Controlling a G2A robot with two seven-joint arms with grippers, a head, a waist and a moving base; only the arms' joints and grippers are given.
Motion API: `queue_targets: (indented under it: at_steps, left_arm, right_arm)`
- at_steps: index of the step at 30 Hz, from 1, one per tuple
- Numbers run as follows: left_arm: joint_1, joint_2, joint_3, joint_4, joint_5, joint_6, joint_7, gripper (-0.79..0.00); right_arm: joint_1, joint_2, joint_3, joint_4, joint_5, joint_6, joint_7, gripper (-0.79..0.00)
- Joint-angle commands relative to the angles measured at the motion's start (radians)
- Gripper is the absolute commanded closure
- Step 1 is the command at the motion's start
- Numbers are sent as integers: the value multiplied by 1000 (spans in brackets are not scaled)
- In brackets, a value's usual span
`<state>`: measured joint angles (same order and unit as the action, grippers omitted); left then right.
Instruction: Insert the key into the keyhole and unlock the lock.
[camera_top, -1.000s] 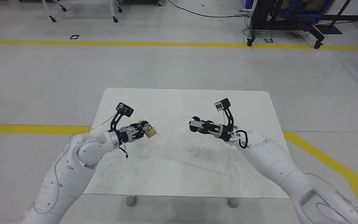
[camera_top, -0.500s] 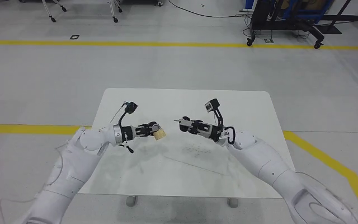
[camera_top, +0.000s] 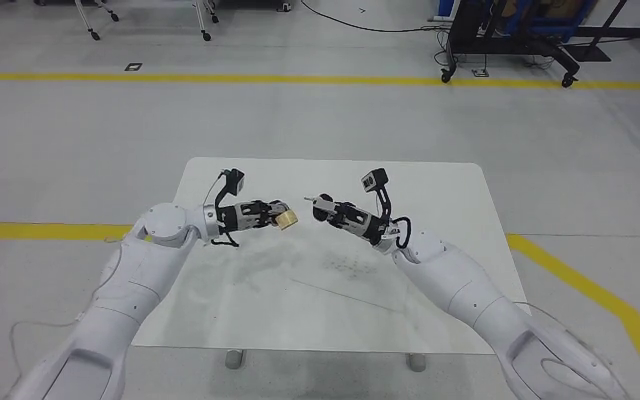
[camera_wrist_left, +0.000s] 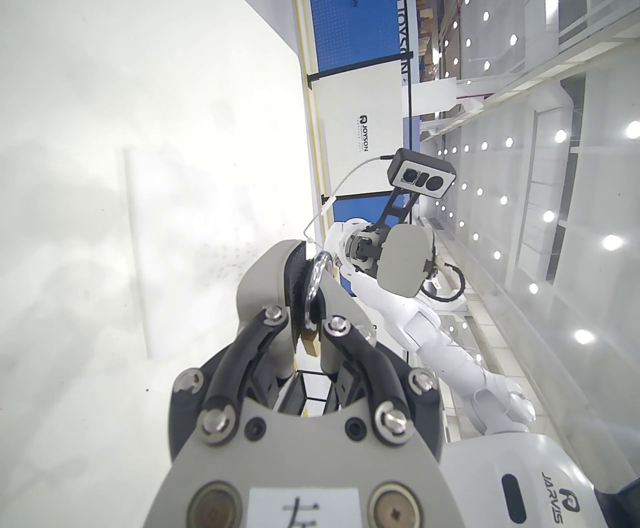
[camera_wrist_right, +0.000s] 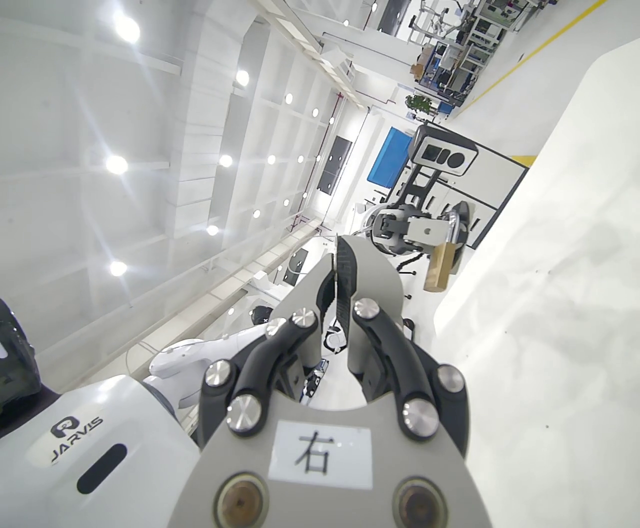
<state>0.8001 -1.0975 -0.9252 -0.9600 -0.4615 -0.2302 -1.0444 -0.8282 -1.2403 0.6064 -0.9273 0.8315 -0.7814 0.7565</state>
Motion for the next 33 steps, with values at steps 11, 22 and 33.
queue_targets:
  at_steps: [11, 22, 33]
  left_arm:
    - [51, -23, -33, -26, -177, 127, 122, 0]
    - [44, -26, -36, -9, -144, 148, 69, 0]
    - [70, -26, -42, -30, -161, 286, 94, 0]
  right_arm:
    - [-75, 6, 34, -143, -496, 182, -472, 0]
    - [-188, 50, 97, -363, -1120, 392, -817, 0]
    - [-175, 48, 102, -307, -1249, 364, -824, 0]
